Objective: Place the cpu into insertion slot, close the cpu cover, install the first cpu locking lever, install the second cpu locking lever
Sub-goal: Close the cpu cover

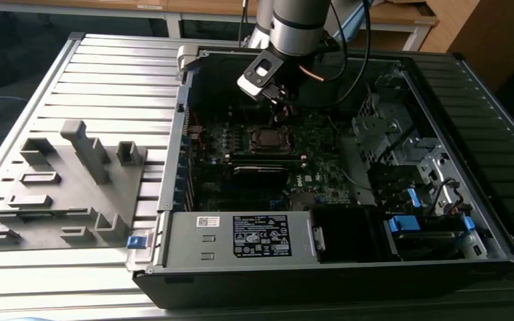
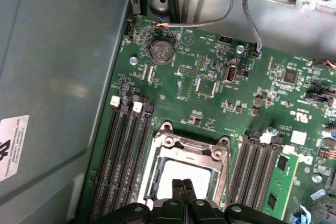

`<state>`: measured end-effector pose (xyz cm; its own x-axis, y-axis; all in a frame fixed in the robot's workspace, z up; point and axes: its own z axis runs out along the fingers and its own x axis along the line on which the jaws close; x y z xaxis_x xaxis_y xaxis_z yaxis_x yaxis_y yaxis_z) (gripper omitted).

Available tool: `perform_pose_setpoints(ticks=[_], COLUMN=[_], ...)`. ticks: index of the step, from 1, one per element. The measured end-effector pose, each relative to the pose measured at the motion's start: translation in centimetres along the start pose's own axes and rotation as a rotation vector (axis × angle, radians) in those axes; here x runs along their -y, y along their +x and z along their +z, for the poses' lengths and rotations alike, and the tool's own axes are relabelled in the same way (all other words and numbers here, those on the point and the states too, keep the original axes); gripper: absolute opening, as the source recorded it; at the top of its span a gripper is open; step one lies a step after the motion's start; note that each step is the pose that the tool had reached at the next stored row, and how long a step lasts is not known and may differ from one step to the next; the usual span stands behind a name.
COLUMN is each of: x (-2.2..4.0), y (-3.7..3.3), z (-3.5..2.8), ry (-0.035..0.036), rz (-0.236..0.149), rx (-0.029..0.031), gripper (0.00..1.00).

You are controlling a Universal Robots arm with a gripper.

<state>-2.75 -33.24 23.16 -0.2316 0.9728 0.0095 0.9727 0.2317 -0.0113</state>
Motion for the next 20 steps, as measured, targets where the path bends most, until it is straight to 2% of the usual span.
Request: perform_pose_setpoints(ticks=[6,20], x=[0.00,0.00], y=[0.00,0.00], z=[0.00,0.00], ry=[0.0002,0.0003], rz=[-0.019,-0.033], rx=[0.0002,0.0002], gripper=[0.11,0.11])
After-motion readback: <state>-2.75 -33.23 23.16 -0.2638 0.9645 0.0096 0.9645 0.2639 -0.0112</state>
